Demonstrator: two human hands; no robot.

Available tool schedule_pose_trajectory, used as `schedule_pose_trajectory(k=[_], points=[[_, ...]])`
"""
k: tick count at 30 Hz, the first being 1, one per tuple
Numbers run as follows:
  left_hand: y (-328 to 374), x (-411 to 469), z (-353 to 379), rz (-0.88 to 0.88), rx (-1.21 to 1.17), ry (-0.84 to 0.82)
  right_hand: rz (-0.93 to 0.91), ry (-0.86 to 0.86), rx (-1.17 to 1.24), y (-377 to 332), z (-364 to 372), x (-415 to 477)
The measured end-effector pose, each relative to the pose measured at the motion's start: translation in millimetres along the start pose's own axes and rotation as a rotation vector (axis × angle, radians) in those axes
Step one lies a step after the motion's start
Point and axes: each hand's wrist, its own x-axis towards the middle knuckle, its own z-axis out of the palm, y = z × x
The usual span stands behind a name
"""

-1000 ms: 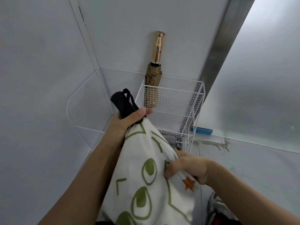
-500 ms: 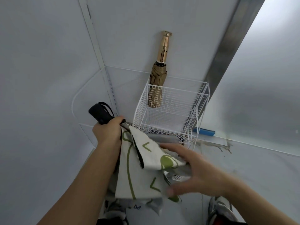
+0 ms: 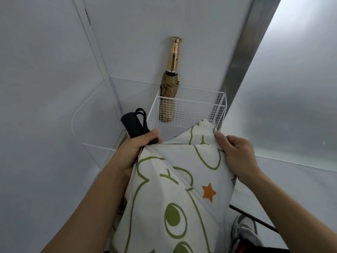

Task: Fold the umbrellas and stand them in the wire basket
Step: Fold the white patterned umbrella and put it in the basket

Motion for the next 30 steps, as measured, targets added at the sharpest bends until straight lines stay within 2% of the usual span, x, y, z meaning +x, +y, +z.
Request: schedule_pose_trajectory(k=[5, 6, 10, 12, 14, 16, 20, 21, 23, 25, 27, 29, 30], points=[[-3.2, 0.3, 2.2, 0.115, 0.07, 0.022, 0.175, -0.353, 0.081, -5.4, 4.0, -10.6], [-4.1, -0.2, 2.1, 0.133, 0.076, 0.014, 0.146, -0.344, 0.077, -4.8, 6.9, -12.0], [-0.9, 0.9, -2.8, 0.102, 0.142, -0.037, -0.015, -0.09, -0.111, 9.2, 15.4, -1.1], [3.6, 8.1, -5.7, 0.045, 0.118, 0.068, -0.061, 0.018, -0.247, 12.9, 16.4, 2.2], [5.7, 24.6, -19.9, -0.009, 0.109, 0.284, -0.158, 0.062, -0.252, 9.1, 15.4, -3.4], [3.5, 35.9, -37.4, 0.011, 0.006, 0.442, -0.291, -0.089, -0.171, 1.3, 14.0, -17.7], [4.2, 34.7, -52.7, 0.114, -0.163, 0.677, -0.291, -0.732, -0.126, -7.4, 13.8, -49.6], [5.1, 33.8, -53.3, 0.13, -0.156, 0.727, -0.281, -0.829, -0.121, -6.1, 13.3, -52.6], [5.1, 35.0, -53.6, 0.169, -0.155, 0.779, -0.275, -0.89, -0.162, -8.3, 10.9, -55.8], [3.1, 32.9, -47.8, 0.195, -0.154, 0.794, -0.372, -0.793, -0.338, -10.6, 12.7, -58.3], [0.5, 31.1, -39.4, 0.221, -0.172, 0.794, -0.552, -0.599, -0.48, -6.7, 19.2, -59.9], [-2.5, 31.7, -33.2, 0.247, -0.17, 0.763, -0.599, -0.36, -0.376, -2.2, 24.9, -57.7], [-5.0, 32.7, -30.3, 0.256, -0.127, 0.735, -0.52, -0.272, -0.3, -1.1, 24.3, -54.2]])
